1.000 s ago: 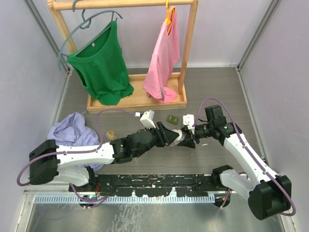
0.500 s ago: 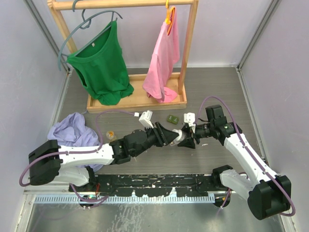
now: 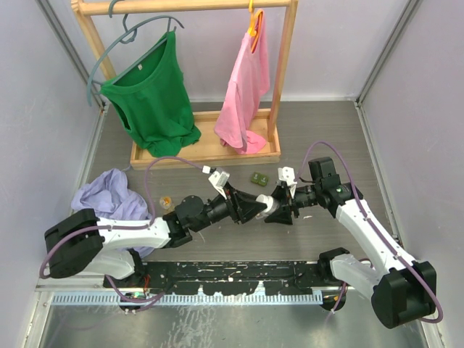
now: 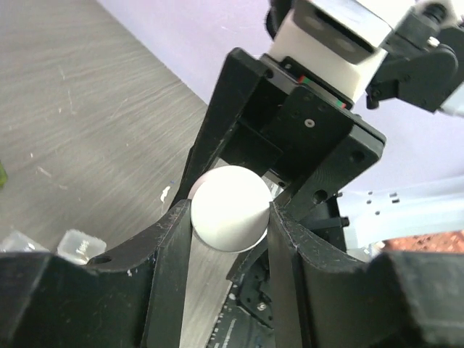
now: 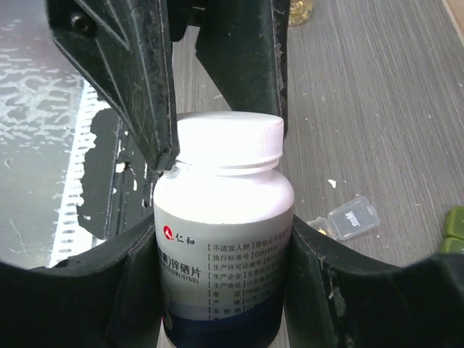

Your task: Sort the pills into containers

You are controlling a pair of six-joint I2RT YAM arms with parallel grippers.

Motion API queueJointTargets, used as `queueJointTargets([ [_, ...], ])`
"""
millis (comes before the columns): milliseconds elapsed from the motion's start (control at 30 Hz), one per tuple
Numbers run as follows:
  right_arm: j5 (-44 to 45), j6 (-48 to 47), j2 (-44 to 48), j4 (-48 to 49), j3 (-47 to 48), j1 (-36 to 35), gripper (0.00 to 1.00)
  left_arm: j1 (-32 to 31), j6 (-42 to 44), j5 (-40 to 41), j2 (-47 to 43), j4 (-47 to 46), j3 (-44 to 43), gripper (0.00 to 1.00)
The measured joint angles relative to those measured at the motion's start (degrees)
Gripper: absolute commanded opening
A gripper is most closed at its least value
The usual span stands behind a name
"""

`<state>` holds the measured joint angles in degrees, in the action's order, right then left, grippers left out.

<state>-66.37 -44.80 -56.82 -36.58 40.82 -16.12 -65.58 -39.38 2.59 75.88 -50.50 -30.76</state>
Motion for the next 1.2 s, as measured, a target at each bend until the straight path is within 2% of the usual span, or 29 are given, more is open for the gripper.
queueJointTargets([
  [167, -1.86, 1.42, -0.17, 0.48, -0.33, 0.02, 0.16, 1.09, 7.10, -4.83, 1.49, -4.37, 0.11, 0.25],
  [367, -2.89, 1.86, -0.17, 1.31, -0.33, 0.02, 0.16, 1.29, 9.27, -5.66, 1.25, -5.35, 0.11, 0.40],
  [700, -4.70, 1.44, -0.13, 3.85, -0.33, -0.59, 0.16, 0.76, 10.10, -6.97, -4.72, 1.81, 0.11, 0.97],
  [733, -4.70, 1.40, -0.11, 3.89, -0.33, -0.59, 0.16, 0.74, 10.12, -6.88, -5.57, 2.80, 0.11, 1.00],
  [1033, -4.09, -1.11, 0.07, 3.50, -0.31, -0.59, 0.16, 0.70, 10.51, -6.49, -16.92, 15.21, 0.68, 0.98],
  [1200, -2.32, -3.72, 0.59, 2.21, -0.20, -0.59, 0.16, 0.70, 7.78, -5.46, -22.32, 19.28, 0.92, 0.98],
])
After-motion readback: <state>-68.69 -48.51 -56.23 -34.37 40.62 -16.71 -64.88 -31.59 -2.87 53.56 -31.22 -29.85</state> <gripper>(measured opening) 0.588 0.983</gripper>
